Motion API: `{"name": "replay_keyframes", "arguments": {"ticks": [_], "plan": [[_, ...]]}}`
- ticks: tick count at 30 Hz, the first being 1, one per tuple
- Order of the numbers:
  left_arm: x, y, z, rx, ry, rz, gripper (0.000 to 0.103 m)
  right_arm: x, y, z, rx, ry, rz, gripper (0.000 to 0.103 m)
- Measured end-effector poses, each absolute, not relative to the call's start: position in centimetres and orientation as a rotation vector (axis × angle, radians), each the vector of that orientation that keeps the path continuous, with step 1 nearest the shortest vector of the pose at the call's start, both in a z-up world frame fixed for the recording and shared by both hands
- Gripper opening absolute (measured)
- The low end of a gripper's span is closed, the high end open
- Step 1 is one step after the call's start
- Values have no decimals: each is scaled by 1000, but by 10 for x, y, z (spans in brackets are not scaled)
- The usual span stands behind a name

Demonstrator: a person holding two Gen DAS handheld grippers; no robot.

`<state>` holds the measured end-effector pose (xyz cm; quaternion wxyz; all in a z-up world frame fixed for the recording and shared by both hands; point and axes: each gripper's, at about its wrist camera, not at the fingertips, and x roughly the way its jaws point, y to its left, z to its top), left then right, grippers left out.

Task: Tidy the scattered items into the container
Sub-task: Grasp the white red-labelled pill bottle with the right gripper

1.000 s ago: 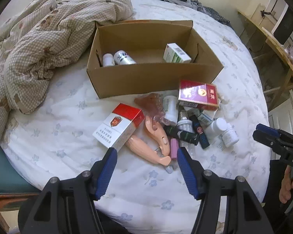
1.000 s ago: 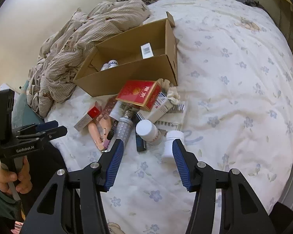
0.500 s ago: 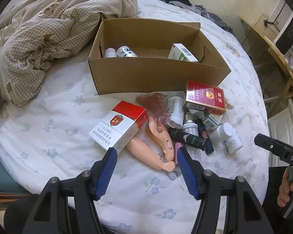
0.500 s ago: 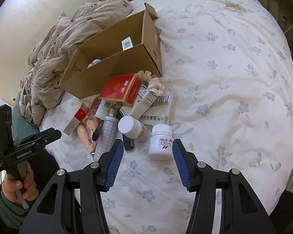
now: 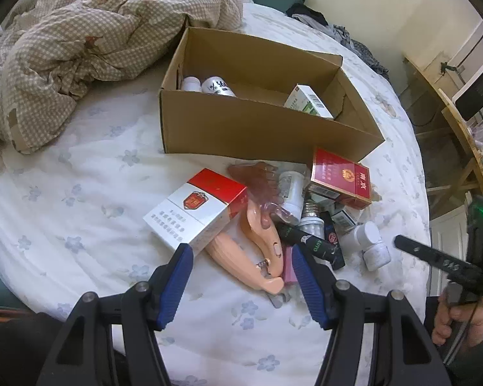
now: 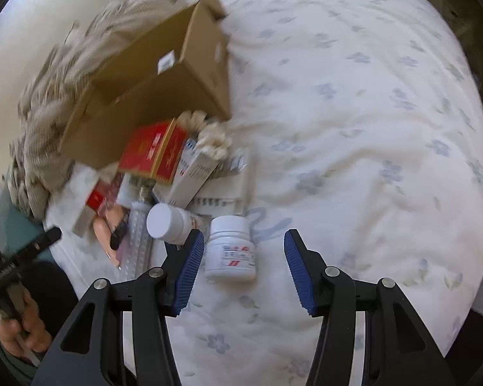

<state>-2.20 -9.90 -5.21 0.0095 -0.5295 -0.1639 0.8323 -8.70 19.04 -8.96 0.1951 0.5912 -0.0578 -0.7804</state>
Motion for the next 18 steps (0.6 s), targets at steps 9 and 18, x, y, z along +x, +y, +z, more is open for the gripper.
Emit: {"name": "replay_keyframes", "arguments": {"ticks": [9, 18], "plan": [[-23, -101, -60, -1684, -541, 2563, 64, -87, 160, -129, 1731, 21, -2127, 56], [-44, -107, -72, -1780, -507, 2516, 64, -82, 168, -91, 1571, -49, -2196, 43]]}}
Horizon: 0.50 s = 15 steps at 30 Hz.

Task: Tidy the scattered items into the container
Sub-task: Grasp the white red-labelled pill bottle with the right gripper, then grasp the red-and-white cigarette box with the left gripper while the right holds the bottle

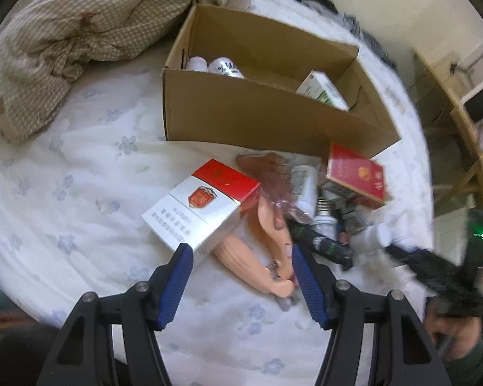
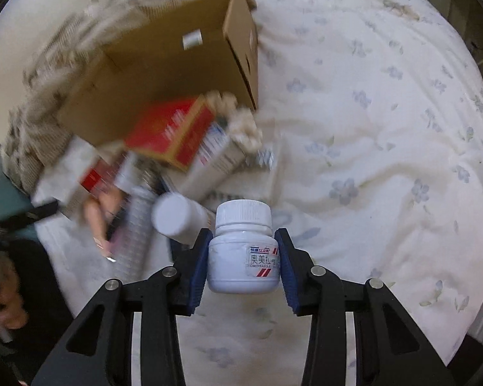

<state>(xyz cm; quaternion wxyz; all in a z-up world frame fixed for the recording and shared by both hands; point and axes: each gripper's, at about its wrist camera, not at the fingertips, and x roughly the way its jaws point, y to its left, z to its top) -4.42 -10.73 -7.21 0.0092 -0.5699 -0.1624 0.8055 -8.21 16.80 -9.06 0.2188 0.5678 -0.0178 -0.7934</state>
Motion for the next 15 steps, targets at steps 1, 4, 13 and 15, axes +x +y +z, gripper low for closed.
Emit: {"name": "replay_keyframes", "arguments": {"ticks": [1, 4, 13, 15], "plan": [[-50, -105, -75, -1809, -456, 2510, 64, -81, 171, -83, 1545, -84, -2205, 43], [-70, -95, -85, -1886, -271, 2508, 64, -79, 180, -67, 1490, -148, -2225, 43], [-106, -74, -116, -2008, 223, 2466, 64, -83, 186, -51, 1467, -249, -2221, 43], [-108, -75, -118, -2014, 257, 2485, 59, -84, 183, -46, 1444, -249, -2217, 43]]}}
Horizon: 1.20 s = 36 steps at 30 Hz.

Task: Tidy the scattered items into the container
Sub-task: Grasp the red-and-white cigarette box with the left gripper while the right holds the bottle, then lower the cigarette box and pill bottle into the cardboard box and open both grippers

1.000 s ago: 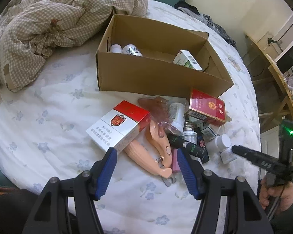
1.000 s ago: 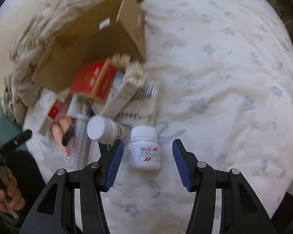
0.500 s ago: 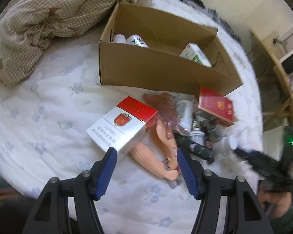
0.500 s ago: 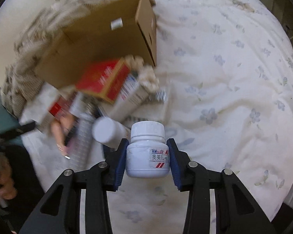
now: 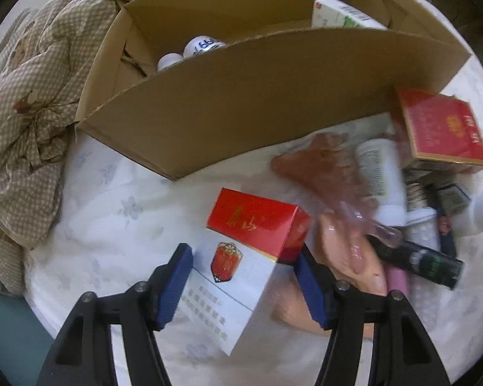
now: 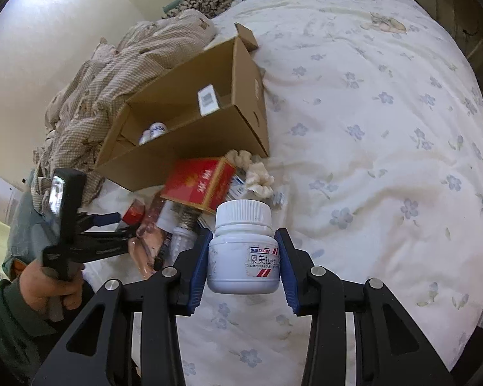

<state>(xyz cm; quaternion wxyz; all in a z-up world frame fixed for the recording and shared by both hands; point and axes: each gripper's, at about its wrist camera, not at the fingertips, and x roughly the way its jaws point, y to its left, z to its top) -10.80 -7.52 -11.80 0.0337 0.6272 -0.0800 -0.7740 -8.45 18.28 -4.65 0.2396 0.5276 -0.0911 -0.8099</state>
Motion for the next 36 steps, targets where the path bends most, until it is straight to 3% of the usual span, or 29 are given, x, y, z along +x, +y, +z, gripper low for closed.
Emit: {"name": "replay_keyframes", "arguments": {"ticks": [2, 3, 4, 14, 26, 36], "plan": [[-109, -76, -119, 1908, -269, -2369, 40, -85, 179, -43, 1425, -247, -2212, 43], [-109, -78, -118, 1915, -249, -2370, 24, -85, 179, -44, 1420, -247, -2209, 43], [-109, -80, -117, 1922, -228, -2371, 23, -85, 179, -42, 1413, -249, -2207, 43], [-84, -70, -53, 1792, -349, -2517, 23, -85, 177, -32, 1366, -290, -2196, 43], [-48, -85, 31, 1593, -52, -2767, 23, -79, 180, -27, 1318, -327, -2188, 43], [-49, -70, 36, 1577, 36, -2851, 23, -72, 186, -22, 1288, -328, -2210, 43]]}}
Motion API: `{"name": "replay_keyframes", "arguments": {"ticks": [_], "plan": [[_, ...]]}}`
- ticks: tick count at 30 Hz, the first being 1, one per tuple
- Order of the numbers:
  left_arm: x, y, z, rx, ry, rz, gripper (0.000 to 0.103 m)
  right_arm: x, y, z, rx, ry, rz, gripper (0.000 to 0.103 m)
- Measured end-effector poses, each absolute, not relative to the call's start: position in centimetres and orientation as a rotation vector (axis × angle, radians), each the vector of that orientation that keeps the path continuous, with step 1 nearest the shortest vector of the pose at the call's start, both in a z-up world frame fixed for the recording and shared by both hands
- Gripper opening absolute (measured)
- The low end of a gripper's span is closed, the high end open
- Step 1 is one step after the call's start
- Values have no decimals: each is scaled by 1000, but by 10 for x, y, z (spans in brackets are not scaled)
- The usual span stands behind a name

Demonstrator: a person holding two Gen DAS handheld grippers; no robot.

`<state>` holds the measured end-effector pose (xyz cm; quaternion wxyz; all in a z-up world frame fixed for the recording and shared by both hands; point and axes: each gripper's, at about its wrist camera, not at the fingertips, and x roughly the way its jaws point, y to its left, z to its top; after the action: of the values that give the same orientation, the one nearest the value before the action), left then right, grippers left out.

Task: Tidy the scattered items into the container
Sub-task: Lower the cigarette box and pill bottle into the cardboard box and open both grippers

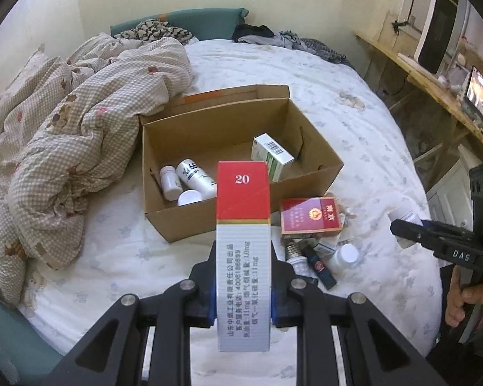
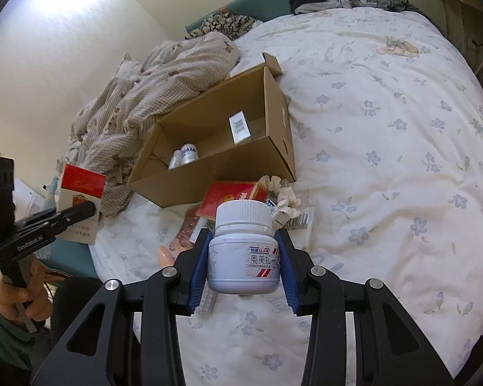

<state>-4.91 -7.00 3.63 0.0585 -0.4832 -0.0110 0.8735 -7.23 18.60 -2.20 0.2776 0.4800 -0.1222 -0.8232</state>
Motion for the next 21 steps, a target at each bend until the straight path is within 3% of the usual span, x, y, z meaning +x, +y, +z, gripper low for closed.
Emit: {"name": "replay_keyframes", "arguments": {"ticks": [6, 11, 16, 21], "plan": [[-56, -76, 41, -1432, -93, 2646, 23, -80, 189, -6, 1217, -473, -2126, 43], [-71, -90, 46, -1362, -267, 2609, 23, -92, 179, 13, 1114, -531, -2061, 43], [-87, -99, 43, -1276, -406, 2552, 23, -106, 157, 20, 1079, -493, -2021, 43], [-117, -107, 31, -1334, -398, 2587, 23, -134, 137, 12, 1126, -408, -2065, 43]]}}
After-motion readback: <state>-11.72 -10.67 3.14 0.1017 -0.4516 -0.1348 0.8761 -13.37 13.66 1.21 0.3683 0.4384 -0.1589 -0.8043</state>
